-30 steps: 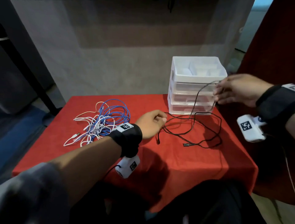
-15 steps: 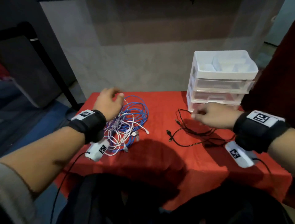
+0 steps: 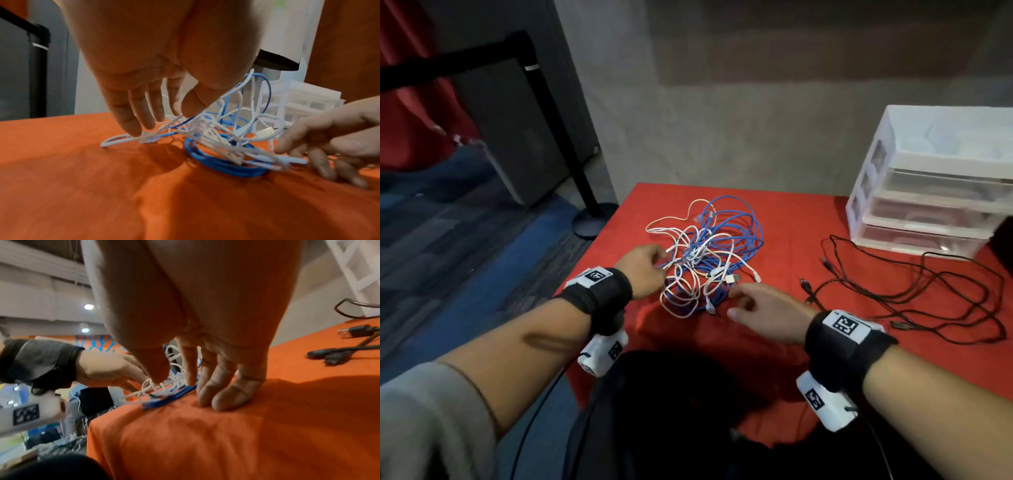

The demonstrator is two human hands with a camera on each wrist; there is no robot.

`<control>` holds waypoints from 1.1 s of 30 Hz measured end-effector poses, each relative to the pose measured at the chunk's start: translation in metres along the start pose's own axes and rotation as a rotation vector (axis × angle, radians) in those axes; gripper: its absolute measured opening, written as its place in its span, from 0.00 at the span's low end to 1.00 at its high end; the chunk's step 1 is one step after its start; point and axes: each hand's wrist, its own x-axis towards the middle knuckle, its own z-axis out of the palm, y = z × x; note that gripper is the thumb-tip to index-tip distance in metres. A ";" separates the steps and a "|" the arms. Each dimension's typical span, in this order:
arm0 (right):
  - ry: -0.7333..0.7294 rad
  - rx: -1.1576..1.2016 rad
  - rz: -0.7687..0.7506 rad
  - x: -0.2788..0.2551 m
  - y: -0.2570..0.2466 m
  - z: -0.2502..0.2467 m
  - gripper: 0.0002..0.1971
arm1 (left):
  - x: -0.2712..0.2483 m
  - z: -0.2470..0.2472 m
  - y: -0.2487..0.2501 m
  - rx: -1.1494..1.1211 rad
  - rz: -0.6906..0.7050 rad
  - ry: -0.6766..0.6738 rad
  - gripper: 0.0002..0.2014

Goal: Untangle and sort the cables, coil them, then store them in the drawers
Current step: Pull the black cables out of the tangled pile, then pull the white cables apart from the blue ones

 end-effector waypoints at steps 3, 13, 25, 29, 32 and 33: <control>0.031 -0.006 -0.023 -0.004 0.007 0.008 0.16 | 0.001 -0.001 -0.014 0.008 -0.043 -0.036 0.14; 0.123 0.013 -0.039 -0.008 0.013 0.027 0.38 | -0.010 0.012 -0.023 0.057 0.198 -0.032 0.26; 0.166 0.228 -0.045 -0.009 0.005 0.019 0.28 | -0.041 0.016 0.066 -0.677 0.114 -0.113 0.13; 0.706 0.041 0.060 -0.018 -0.008 0.002 0.18 | -0.044 -0.001 0.096 -1.102 -0.091 -0.269 0.12; 0.617 0.422 -0.140 -0.029 -0.049 -0.012 0.08 | -0.049 0.004 0.116 -1.079 0.032 -0.308 0.12; 0.527 0.534 -0.159 -0.030 -0.059 -0.015 0.07 | -0.052 0.009 0.123 -1.052 0.073 -0.323 0.13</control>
